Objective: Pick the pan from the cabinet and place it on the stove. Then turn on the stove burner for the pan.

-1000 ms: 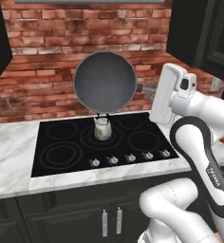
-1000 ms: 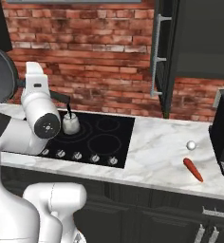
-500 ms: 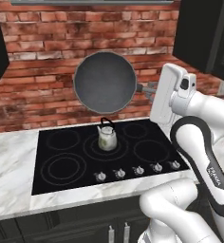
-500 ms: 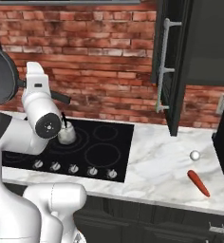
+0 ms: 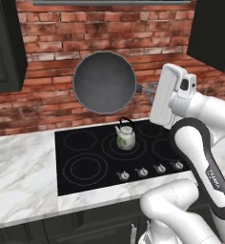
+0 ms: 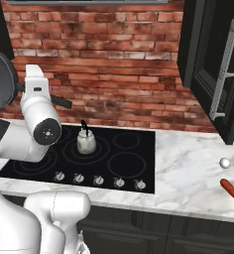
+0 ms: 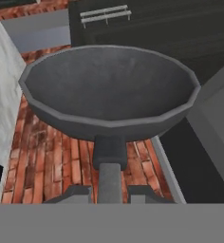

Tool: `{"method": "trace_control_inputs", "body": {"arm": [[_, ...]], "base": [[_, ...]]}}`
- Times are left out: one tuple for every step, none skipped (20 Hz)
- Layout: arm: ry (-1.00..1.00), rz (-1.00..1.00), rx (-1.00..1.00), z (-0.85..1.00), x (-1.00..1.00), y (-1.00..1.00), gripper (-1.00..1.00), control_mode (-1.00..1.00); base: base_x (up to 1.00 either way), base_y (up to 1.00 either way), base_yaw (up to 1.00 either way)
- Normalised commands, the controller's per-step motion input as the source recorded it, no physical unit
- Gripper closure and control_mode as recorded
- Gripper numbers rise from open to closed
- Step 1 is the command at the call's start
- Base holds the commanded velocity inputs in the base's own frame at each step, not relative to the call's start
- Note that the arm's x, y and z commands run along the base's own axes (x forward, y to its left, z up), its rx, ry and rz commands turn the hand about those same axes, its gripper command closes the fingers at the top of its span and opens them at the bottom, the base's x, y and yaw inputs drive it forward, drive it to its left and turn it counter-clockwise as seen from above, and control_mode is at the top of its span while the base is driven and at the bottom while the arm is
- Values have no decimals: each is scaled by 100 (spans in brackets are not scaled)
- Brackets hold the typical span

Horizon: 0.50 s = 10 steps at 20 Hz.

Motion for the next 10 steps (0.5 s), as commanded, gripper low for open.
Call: {"method": "trace_control_inputs", "body": {"arm": [[0,0,0,0,0,0,100,100],[0,0,0,0,0,0,100,100],[0,0,0,0,0,0,100,100],[0,0,0,0,0,0,100,100],[0,0,0,0,0,0,100,100],[0,0,0,0,0,0,100,100],[0,0,0,0,0,0,100,100],[0,0,0,0,0,0,100,100],[0,0,0,0,0,0,100,100],[0,0,0,0,0,0,100,100]], "base": [[46,1,-4],[44,0,-2],[45,0,-2],[45,0,-2],[43,0,-2],[40,0,-1],[38,0,-1],[40,0,0],[39,0,0],[38,0,0]]}}
